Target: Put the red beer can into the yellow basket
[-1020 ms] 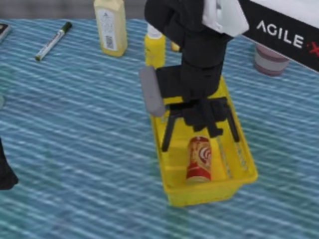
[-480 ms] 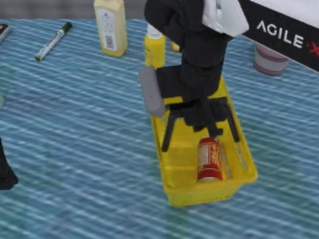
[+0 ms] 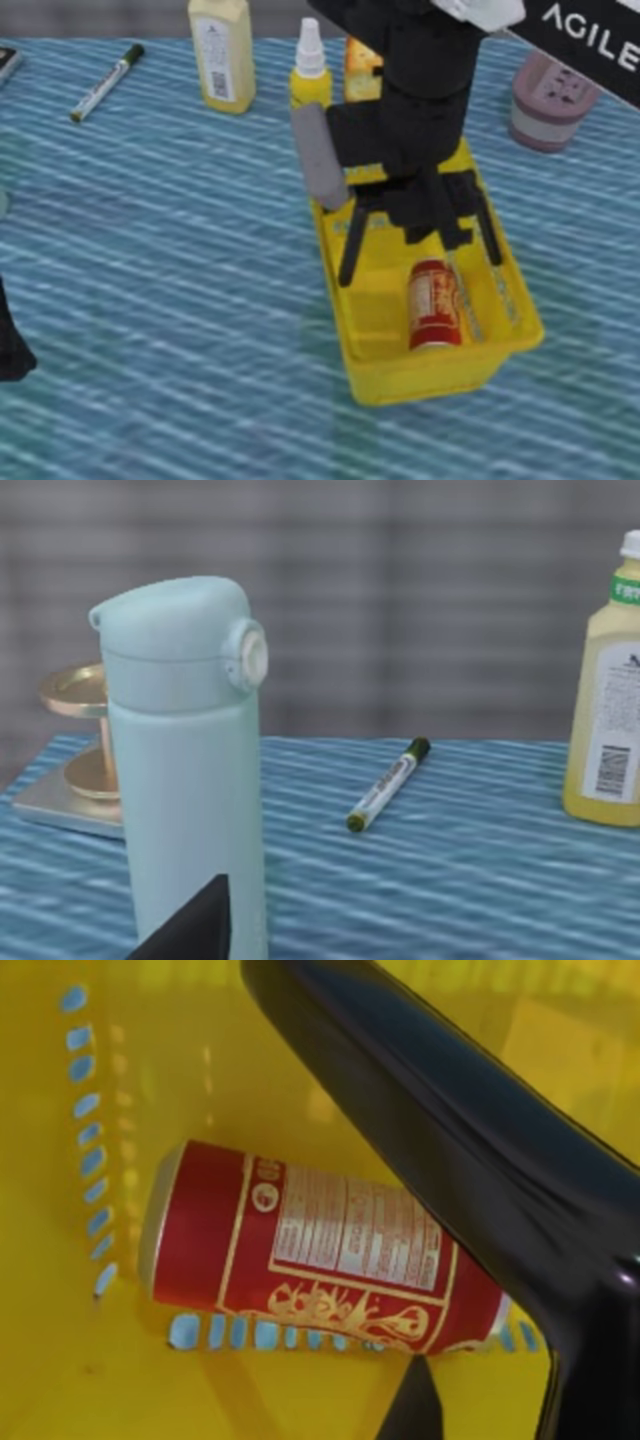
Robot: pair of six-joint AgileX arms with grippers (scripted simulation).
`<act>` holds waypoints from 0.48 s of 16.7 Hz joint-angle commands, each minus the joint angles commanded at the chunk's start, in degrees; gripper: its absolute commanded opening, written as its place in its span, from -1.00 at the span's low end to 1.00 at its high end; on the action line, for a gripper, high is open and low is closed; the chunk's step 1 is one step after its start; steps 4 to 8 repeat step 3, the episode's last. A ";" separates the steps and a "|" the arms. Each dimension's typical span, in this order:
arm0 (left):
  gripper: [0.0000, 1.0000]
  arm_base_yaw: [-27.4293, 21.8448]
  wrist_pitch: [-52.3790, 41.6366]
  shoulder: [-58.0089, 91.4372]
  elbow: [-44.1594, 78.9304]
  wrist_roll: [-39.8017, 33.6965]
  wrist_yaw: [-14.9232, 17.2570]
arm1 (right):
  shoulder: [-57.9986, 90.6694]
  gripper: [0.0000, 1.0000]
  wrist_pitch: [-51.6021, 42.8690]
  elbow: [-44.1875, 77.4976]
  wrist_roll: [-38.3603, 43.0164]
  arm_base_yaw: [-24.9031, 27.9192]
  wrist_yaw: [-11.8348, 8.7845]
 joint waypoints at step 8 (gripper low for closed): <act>1.00 0.00 0.00 0.00 0.00 0.00 0.00 | -0.40 -1.00 -2.50 2.42 -0.54 -0.46 0.01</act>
